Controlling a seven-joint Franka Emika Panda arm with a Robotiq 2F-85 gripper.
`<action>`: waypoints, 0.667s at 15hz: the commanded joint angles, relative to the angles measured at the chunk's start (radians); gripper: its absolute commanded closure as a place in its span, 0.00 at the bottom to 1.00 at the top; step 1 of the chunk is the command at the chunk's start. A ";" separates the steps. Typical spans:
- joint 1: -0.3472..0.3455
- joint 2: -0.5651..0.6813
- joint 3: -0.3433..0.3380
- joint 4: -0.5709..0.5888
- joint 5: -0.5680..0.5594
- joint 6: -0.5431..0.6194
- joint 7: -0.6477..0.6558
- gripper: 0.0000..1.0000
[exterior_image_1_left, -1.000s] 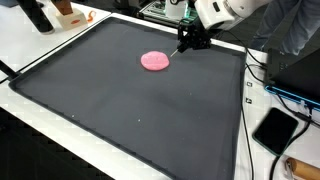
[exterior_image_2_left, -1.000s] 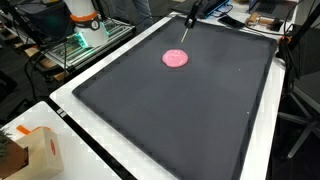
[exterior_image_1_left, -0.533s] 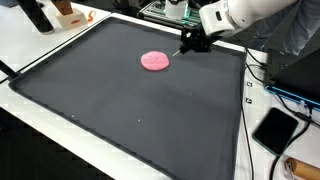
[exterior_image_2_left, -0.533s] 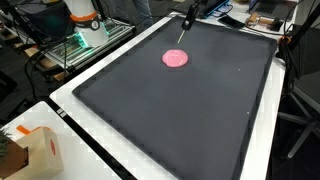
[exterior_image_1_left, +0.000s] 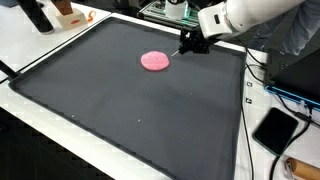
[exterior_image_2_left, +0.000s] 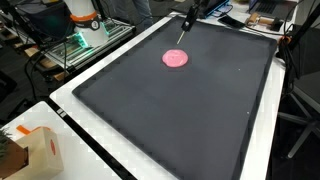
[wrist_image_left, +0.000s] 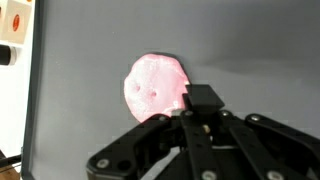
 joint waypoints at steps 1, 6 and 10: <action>-0.005 0.017 -0.006 0.024 -0.010 -0.017 0.000 0.97; -0.030 0.009 -0.012 0.024 0.006 -0.002 -0.013 0.97; -0.055 -0.002 -0.014 0.025 0.020 0.011 -0.025 0.97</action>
